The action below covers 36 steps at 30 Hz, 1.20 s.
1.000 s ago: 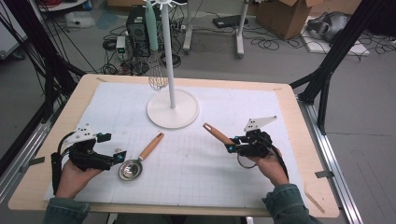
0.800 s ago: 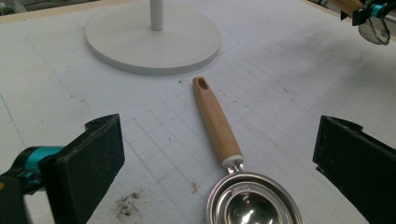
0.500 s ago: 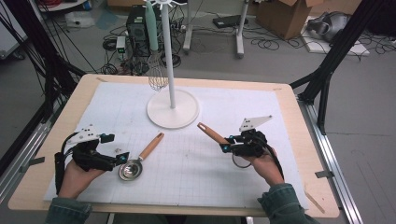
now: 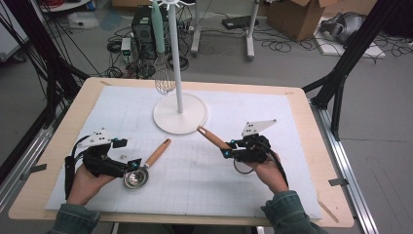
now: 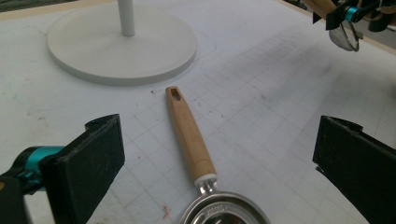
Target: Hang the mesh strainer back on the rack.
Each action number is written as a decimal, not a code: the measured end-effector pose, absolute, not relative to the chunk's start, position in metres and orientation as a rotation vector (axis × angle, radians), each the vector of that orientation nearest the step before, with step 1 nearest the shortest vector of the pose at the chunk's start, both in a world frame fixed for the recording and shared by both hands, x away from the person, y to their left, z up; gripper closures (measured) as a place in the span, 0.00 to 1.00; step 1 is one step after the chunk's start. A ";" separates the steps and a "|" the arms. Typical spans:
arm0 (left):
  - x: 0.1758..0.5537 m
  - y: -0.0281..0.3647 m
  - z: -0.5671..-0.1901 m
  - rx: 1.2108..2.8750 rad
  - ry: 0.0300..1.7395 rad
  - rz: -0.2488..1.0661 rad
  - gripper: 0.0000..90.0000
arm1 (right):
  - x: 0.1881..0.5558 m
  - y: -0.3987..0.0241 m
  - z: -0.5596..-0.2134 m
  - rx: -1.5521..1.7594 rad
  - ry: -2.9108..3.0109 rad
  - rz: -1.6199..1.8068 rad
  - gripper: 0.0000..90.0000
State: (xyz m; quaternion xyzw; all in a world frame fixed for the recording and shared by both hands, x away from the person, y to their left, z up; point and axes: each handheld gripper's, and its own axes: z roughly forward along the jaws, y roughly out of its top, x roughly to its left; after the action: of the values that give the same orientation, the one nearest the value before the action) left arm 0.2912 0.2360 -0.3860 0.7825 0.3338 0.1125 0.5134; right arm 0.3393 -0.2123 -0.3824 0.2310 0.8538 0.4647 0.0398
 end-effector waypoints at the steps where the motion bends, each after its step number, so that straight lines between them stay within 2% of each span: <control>1: 0.292 0.234 -0.385 1.882 0.796 0.260 0.03 | 0.339 -0.210 -0.382 0.702 2.621 1.426 0.78; 20: 0.312 0.184 -0.363 1.890 0.694 0.165 0.16 | 0.339 -0.182 -0.377 0.632 2.571 1.538 0.78; 36: 0.325 0.161 -0.360 1.863 0.656 0.076 0.39 | 0.338 -0.152 -0.371 0.562 2.546 1.608 0.78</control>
State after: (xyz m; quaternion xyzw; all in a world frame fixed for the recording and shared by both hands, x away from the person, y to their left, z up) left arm 0.3247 0.1615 -0.3595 0.7872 0.2771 0.0321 0.5500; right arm 0.3383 -0.1515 -0.3715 0.1833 0.8305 0.5246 0.0393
